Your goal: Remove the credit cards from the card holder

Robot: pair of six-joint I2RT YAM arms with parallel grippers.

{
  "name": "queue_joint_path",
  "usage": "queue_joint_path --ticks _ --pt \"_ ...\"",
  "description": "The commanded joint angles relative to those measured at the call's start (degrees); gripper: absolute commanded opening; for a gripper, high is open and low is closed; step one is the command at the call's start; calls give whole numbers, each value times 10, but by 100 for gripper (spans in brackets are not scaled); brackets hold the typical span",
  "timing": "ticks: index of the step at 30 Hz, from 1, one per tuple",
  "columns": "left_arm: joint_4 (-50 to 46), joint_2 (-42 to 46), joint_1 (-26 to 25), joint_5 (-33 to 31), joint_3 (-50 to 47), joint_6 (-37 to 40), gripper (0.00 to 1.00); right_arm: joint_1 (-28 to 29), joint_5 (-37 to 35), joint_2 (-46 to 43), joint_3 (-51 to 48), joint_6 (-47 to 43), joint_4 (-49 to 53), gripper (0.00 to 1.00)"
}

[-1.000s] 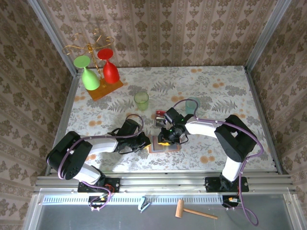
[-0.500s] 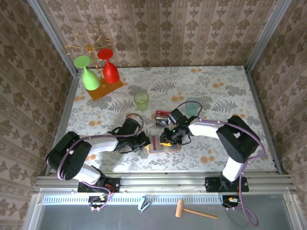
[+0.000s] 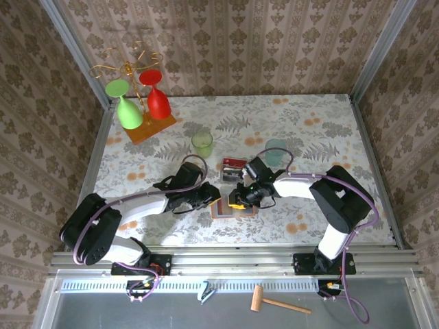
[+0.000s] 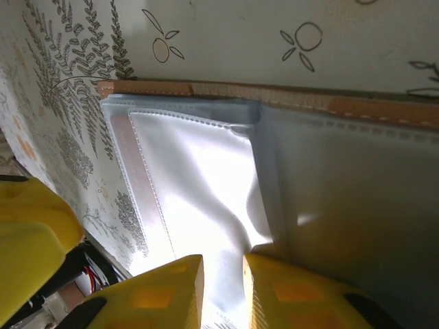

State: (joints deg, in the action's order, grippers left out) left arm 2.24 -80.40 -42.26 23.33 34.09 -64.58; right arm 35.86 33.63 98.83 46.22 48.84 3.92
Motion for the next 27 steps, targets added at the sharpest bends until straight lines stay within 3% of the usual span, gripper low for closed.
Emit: queue_joint_path --ticks 1,9,27 --pt "9 -23 -8 2 17 -11 21 -6 15 -8 -19 16 -24 22" --pt "8 -50 -16 -1 20 -9 32 -14 30 -9 -38 28 -54 22" --pt "42 -85 -22 7 19 -17 27 -25 68 3 -66 60 -125 22"
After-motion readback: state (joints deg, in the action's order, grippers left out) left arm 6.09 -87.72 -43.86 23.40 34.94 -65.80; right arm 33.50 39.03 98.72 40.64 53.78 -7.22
